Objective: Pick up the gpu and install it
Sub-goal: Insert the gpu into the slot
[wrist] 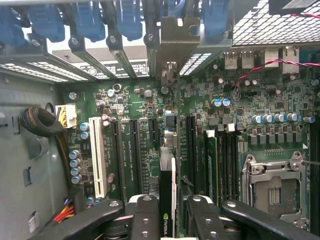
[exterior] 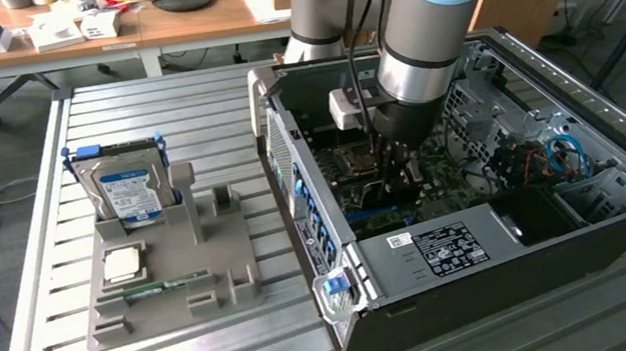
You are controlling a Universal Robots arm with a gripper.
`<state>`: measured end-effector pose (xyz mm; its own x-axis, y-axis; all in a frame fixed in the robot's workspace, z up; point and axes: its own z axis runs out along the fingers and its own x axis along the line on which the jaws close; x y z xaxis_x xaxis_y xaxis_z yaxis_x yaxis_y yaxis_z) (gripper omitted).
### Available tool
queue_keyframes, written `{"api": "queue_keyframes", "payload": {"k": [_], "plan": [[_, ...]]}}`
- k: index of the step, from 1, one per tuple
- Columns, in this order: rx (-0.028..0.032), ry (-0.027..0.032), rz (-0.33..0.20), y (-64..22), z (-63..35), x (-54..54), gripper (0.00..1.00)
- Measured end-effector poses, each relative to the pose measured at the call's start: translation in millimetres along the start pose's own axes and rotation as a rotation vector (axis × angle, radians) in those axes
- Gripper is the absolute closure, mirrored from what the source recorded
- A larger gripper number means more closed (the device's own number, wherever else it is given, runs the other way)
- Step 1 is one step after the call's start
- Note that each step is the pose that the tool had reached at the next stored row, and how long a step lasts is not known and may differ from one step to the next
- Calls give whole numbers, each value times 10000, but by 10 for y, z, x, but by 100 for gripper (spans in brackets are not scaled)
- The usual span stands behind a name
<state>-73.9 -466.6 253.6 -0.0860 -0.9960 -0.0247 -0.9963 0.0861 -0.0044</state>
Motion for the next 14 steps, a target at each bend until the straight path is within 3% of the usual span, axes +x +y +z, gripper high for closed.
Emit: {"api": "queue_keyframes", "payload": {"k": [14], "plan": [[-3, 0, -89, 2, 2, -1, 74]]}}
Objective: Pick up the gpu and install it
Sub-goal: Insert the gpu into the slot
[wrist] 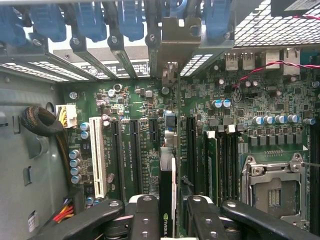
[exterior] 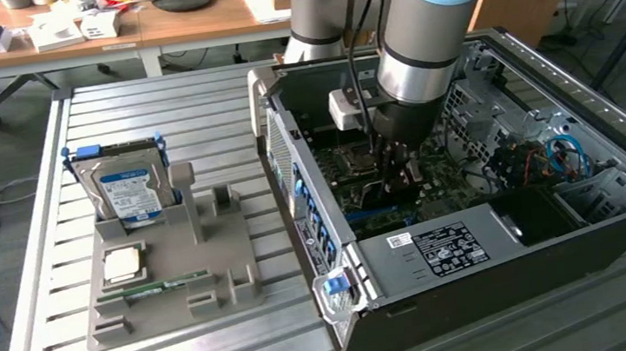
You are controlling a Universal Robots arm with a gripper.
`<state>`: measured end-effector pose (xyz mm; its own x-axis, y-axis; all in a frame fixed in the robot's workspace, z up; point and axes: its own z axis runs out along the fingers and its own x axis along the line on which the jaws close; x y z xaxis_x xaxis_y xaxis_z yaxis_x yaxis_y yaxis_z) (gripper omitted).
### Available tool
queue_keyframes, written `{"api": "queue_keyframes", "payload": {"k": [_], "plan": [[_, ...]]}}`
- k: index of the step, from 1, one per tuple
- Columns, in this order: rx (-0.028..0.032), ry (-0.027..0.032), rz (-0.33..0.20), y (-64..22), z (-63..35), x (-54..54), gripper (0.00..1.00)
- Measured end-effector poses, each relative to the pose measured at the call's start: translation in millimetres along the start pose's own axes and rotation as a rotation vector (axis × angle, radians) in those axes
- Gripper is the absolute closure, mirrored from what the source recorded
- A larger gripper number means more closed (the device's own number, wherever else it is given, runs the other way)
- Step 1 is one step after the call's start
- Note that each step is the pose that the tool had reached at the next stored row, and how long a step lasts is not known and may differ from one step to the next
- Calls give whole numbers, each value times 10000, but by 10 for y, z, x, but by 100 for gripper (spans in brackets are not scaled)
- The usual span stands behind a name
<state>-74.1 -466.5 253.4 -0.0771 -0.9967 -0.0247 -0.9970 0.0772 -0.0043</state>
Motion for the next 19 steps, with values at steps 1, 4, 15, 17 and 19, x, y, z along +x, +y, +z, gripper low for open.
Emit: {"api": "queue_keyframes", "payload": {"k": [1, 4, 15, 17, 19], "plan": [[0, 0, 0, 0, 0, 0, 74], [0, 0, -9, 0, 0, 0, 74], [-2, -1, -108, 0, 0, 0, 74], [-3, -2, -110, -5, 1, 0, 74], [-3, -1, -107, -8, 0, -1, 74]]}}
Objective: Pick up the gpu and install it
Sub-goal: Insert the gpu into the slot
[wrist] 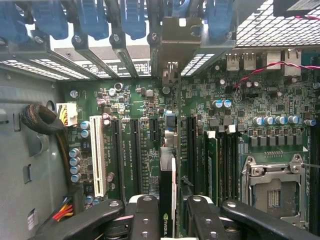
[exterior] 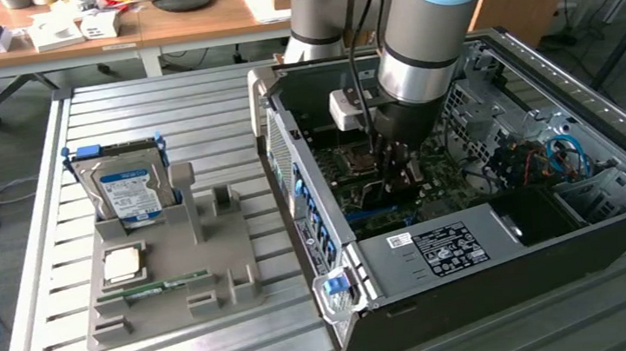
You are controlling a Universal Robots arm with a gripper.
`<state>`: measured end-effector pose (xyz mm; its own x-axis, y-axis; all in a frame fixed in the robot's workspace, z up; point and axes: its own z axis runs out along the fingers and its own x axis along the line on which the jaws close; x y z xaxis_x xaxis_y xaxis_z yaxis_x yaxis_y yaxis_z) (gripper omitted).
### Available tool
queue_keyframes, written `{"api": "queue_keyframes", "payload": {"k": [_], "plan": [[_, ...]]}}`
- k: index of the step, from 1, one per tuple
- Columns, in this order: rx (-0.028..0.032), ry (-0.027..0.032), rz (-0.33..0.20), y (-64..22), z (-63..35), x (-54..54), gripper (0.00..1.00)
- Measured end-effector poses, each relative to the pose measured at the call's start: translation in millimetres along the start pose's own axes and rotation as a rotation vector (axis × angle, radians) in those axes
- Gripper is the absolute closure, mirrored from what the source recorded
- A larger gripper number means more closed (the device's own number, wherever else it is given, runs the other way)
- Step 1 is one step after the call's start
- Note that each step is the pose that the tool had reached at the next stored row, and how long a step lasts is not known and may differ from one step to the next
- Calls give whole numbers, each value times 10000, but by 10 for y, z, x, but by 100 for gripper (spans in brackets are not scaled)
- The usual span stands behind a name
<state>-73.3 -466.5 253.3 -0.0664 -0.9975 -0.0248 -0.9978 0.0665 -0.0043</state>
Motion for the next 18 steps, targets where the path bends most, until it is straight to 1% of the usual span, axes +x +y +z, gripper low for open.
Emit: {"api": "queue_keyframes", "payload": {"k": [15, 18], "plan": [[0, 1, -2, -6, -11, 0, 74], [-12, 3, -1, -13, -11, -1, 74]]}}
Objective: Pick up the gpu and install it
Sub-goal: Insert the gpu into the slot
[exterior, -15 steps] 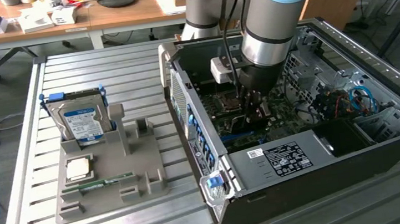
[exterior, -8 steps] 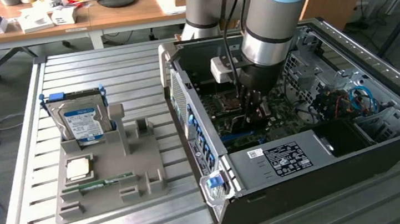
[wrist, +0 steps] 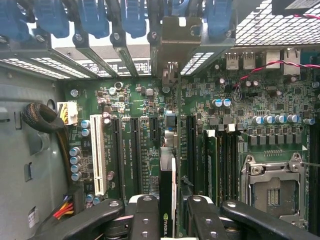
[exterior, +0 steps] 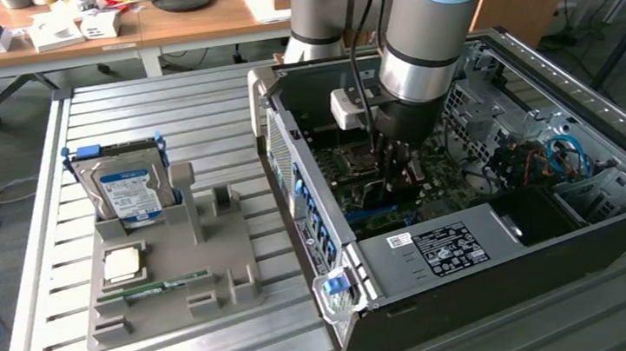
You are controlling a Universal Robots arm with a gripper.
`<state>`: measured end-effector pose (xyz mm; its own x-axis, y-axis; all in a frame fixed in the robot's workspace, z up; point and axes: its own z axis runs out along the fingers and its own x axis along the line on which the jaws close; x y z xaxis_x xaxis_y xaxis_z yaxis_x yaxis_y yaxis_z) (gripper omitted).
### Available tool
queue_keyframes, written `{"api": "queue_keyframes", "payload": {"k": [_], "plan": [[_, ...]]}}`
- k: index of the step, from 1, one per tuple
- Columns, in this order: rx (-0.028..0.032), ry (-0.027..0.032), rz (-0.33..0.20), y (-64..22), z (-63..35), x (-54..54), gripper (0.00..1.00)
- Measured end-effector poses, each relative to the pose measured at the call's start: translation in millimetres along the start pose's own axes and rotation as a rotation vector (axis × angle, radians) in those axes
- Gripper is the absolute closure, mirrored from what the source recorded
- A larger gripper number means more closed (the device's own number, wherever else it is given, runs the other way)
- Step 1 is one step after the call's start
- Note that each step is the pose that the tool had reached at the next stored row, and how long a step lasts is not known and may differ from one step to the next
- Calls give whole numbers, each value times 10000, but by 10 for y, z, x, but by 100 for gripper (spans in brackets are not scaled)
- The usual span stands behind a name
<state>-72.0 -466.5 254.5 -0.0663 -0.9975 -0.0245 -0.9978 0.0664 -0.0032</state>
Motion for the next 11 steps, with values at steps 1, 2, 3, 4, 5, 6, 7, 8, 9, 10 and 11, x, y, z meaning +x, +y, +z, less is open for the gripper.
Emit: {"api": "queue_keyframes", "payload": {"k": [1, 2, 3, 4, 5, 6, 7, 8, 9, 10, 11], "plan": [[0, -1, 0, 0, 0, 0, 74], [0, -2, 1, 0, 1, -1, 74], [0, -2, 0, 0, 1, -1, 74], [0, -1, 0, 0, 0, -1, 74], [0, -1, -1, 0, 1, -1, 74], [0, -1, -6, -1, 0, -1, 74], [0, -1, -8, -1, 1, -1, 74], [0, -1, -8, -1, 1, -1, 74], [0, -1, -8, -1, 0, -1, 74], [0, -1, -9, -1, 1, -1, 74], [0, 4, -11, -1, 1, -1, 74]]}}
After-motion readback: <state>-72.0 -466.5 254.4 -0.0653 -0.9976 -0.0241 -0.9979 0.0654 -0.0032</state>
